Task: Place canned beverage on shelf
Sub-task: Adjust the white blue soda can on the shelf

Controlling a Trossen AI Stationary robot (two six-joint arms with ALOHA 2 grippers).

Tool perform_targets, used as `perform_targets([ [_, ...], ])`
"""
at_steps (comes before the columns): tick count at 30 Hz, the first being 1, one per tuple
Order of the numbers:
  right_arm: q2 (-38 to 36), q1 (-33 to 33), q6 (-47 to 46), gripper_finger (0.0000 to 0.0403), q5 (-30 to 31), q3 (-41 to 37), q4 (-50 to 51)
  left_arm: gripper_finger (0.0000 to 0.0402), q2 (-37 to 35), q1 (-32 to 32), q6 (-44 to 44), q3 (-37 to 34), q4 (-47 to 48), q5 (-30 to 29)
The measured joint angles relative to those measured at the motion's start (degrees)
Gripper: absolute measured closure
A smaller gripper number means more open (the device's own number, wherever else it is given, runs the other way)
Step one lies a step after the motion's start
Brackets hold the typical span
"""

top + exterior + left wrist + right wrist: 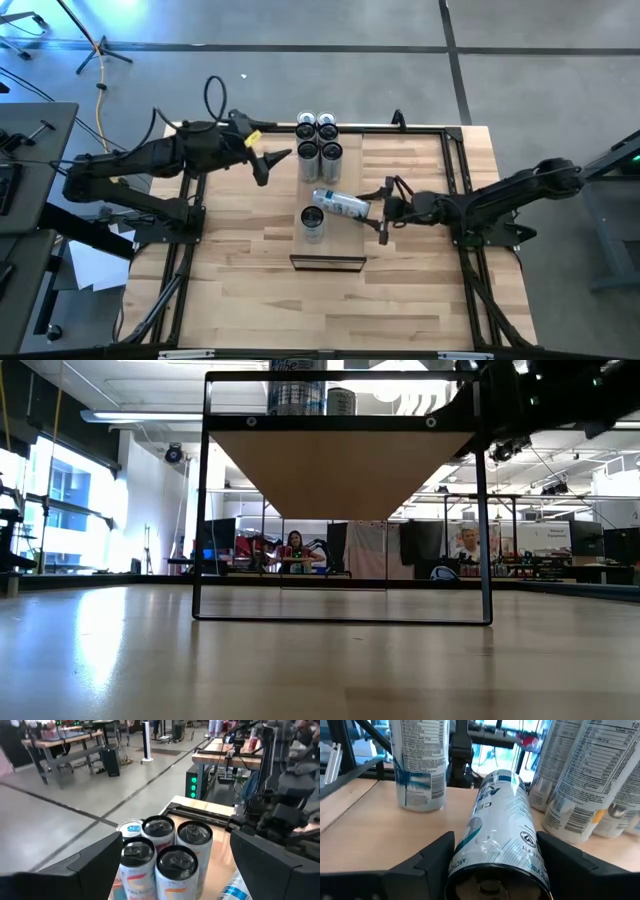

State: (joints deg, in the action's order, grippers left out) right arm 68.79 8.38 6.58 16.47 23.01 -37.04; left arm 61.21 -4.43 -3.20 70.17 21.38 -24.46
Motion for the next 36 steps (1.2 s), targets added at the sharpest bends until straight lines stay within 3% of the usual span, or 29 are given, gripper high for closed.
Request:
perform_targets([
  [9, -5.90, 0.02, -6.13, 0.0165, -0.33, 19.85, 41.32, 0.0062, 1.25, 0.37, 11.05, 5.45, 1.30, -0.04],
  [15, -4.38, -1.37, -9.65, 0.0165, -0.43, 39.66, 65.49, 0.0062, 1.38, 0.39, 9.16, 5.80, -1.90, -0.03],
  [19, -1.32, -3.28, -13.09, 0.0165, -0.78, 50.29, 76.26, 0.0062, 1.35, 0.39, 3.07, 5.81, -7.31, 0.21],
  [26, 6.72, -4.82, -23.77, 0.0165, -5.91, 66.77, 92.34, 0.0062, 1.03, 0.39, 1.94, 5.79, -11.36, 0.62],
  [29, 10.46, -4.76, -27.22, 0.0165, -8.87, 73.80, 98.29, 0.0062, 0.96, 0.39, 1.91, 5.84, -11.47, 4.22],
  [34, 16.38, -4.82, -28.74, 0.0165, -9.93, 82.88, 107.37, 0.0062, 2.44, 0.78, 7.58, 5.86, -12.23, 17.72],
  [36, 18.00, -5.20, -27.95, 0.0165, -9.57, 85.53, 108.73, 0.0062, 3.93, 1.73, 8.81, 5.79, -11.68, 19.10],
])
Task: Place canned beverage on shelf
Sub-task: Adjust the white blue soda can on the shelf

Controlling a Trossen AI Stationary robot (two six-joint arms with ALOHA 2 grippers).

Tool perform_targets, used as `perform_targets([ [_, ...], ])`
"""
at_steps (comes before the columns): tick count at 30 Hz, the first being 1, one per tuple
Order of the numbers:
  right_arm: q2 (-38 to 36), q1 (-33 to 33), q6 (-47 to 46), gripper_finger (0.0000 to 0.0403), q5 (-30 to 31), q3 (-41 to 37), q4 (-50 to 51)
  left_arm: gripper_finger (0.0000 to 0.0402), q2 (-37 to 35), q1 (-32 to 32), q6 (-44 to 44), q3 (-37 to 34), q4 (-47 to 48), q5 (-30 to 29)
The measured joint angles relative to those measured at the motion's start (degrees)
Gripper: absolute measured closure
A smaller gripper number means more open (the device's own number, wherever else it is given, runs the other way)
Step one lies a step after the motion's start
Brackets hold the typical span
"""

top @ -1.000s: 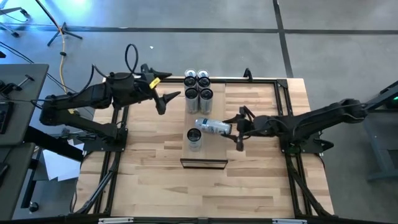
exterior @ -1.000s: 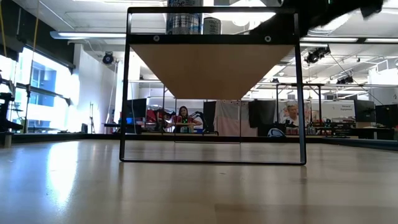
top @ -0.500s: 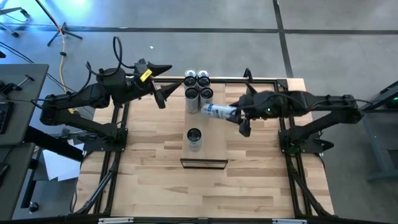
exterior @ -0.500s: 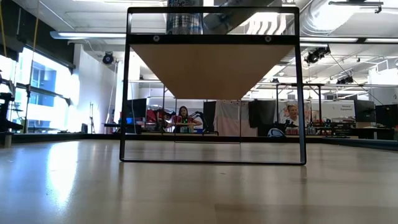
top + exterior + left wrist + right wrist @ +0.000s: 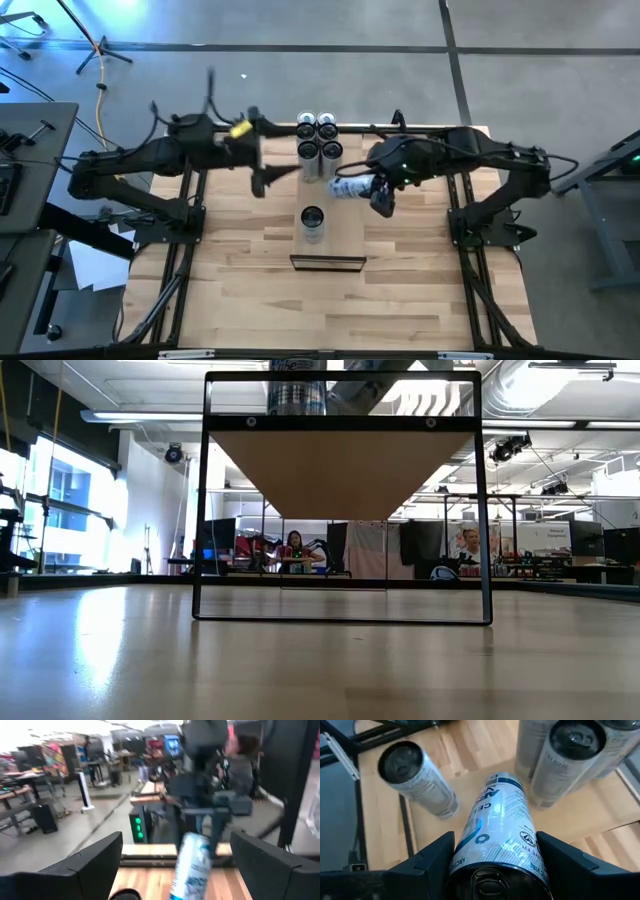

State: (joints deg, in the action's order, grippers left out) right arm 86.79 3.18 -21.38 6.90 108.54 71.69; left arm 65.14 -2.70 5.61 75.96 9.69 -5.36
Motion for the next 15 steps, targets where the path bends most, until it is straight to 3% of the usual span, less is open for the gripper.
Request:
perform_targets([
  [6, 3.52, -1.51, 0.59, 0.0165, -3.92, 1.44, 2.48, 0.0062, 3.00, 3.23, 4.10, 0.00, 3.65, -0.54],
  [12, 4.47, -2.89, 0.69, 0.0165, -4.22, 1.46, 4.32, 0.0062, 4.11, 4.41, -5.55, -0.04, 4.11, -7.12],
  [15, 4.39, -3.55, 0.05, 0.0165, -4.28, 1.48, 4.50, 0.0062, 4.07, 4.07, -5.49, -0.04, 4.70, -9.58],
])
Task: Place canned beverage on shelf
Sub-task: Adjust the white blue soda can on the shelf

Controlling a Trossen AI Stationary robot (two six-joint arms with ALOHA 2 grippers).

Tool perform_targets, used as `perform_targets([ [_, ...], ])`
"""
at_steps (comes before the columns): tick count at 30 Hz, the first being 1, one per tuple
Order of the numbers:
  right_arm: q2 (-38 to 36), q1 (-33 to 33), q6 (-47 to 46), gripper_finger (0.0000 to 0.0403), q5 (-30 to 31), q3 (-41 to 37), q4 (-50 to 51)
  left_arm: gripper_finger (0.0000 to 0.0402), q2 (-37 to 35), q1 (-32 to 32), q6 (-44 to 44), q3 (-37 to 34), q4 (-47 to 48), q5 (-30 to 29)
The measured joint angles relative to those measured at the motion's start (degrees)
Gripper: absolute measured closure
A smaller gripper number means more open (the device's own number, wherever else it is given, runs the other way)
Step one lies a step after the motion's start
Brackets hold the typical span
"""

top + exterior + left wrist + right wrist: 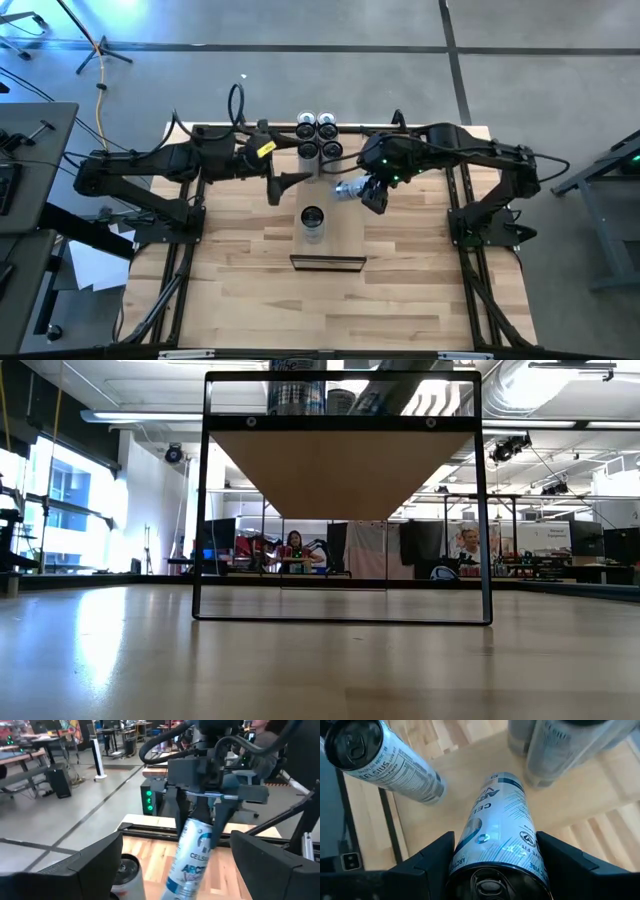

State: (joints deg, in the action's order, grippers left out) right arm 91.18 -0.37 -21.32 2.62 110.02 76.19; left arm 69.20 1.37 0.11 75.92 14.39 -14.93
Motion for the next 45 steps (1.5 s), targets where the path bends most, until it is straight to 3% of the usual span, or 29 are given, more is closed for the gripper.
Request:
perform_targets([
  [10, 1.63, -1.59, -2.92, 0.0165, -4.31, 0.00, 2.39, 0.0062, 4.79, -2.16, 10.67, -0.04, -0.64, 5.15],
  [18, 3.04, -1.65, -4.35, 0.0165, -4.77, -0.02, 3.18, 0.0062, 8.32, -1.25, 18.91, 0.04, -3.91, 5.50],
  [33, 3.48, -1.65, -3.91, 0.0140, -7.19, -0.02, 2.86, 0.0062, 8.03, -1.35, 19.01, 0.04, -3.87, 2.16],
  [45, 5.99, -1.65, -2.13, 0.0137, -8.19, 0.00, 1.94, 0.0062, 7.42, -1.35, 13.17, 0.03, -4.18, 0.29],
])
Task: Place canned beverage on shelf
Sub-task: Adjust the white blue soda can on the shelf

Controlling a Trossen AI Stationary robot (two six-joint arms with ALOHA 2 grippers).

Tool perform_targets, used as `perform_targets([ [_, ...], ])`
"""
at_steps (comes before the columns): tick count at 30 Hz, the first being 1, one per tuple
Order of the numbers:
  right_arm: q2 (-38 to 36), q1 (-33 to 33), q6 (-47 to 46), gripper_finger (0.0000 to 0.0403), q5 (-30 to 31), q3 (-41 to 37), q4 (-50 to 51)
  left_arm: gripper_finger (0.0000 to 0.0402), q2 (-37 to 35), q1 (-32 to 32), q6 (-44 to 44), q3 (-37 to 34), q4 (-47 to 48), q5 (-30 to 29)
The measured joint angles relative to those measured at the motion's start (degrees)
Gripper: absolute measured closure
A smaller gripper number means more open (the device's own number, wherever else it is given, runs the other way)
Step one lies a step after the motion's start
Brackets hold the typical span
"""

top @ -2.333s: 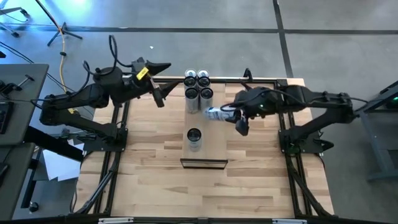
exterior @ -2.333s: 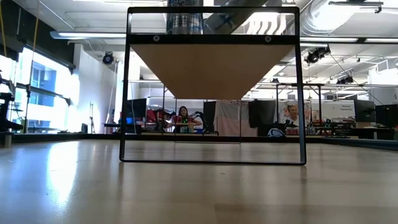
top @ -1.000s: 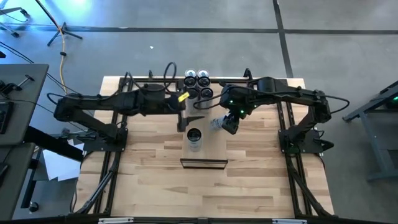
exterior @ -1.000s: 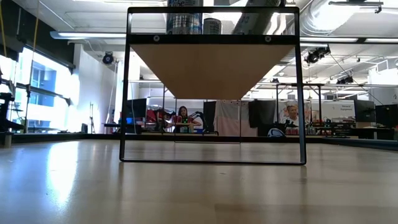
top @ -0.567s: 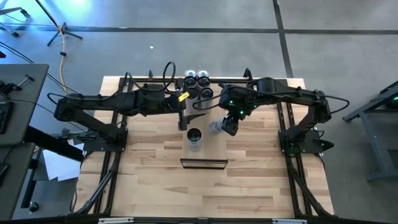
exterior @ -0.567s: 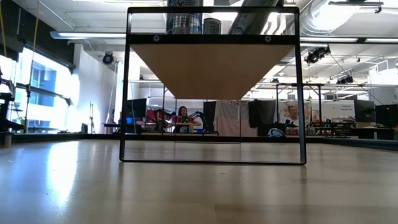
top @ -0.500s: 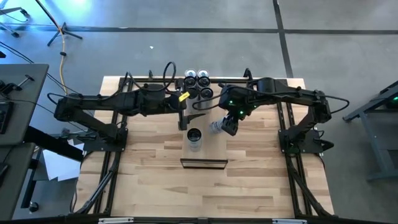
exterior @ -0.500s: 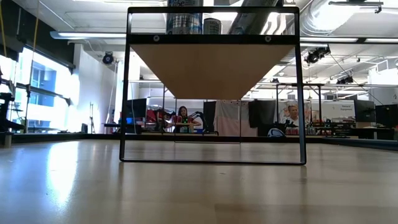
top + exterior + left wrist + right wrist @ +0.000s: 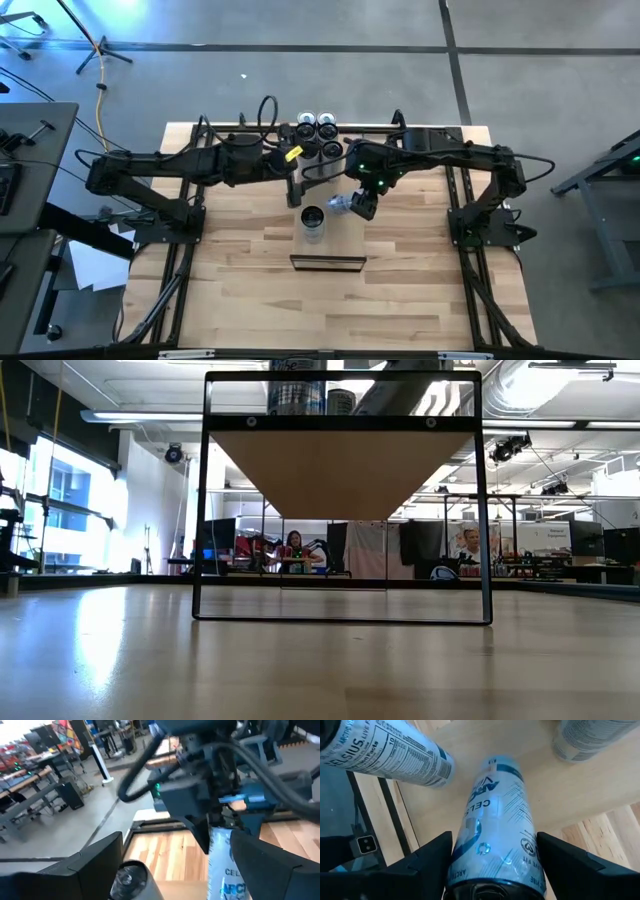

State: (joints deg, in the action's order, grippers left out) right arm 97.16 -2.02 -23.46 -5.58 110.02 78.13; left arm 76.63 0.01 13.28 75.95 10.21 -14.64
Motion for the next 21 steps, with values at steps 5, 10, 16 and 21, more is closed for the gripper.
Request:
perform_targets([
  [5, -0.92, 0.00, 0.24, 0.0136, -0.01, 0.00, 0.11, 0.0062, -0.68, 0.00, 0.48, 0.01, 0.82, -1.00],
  [10, -1.62, 0.00, 0.49, 0.0136, -0.01, 0.00, -0.29, 0.0062, 0.34, 0.00, 0.37, -0.10, 2.31, -1.00],
  [16, -1.64, 0.00, 1.42, 0.0136, -0.56, 0.00, -0.65, 0.0066, 3.57, 0.02, 0.87, -0.29, 2.65, -0.97],
  [21, -1.64, 0.00, 1.52, 0.0135, -0.95, 0.00, -0.66, 0.0125, 4.23, -1.53, -1.62, -0.27, 2.25, -0.32],
])
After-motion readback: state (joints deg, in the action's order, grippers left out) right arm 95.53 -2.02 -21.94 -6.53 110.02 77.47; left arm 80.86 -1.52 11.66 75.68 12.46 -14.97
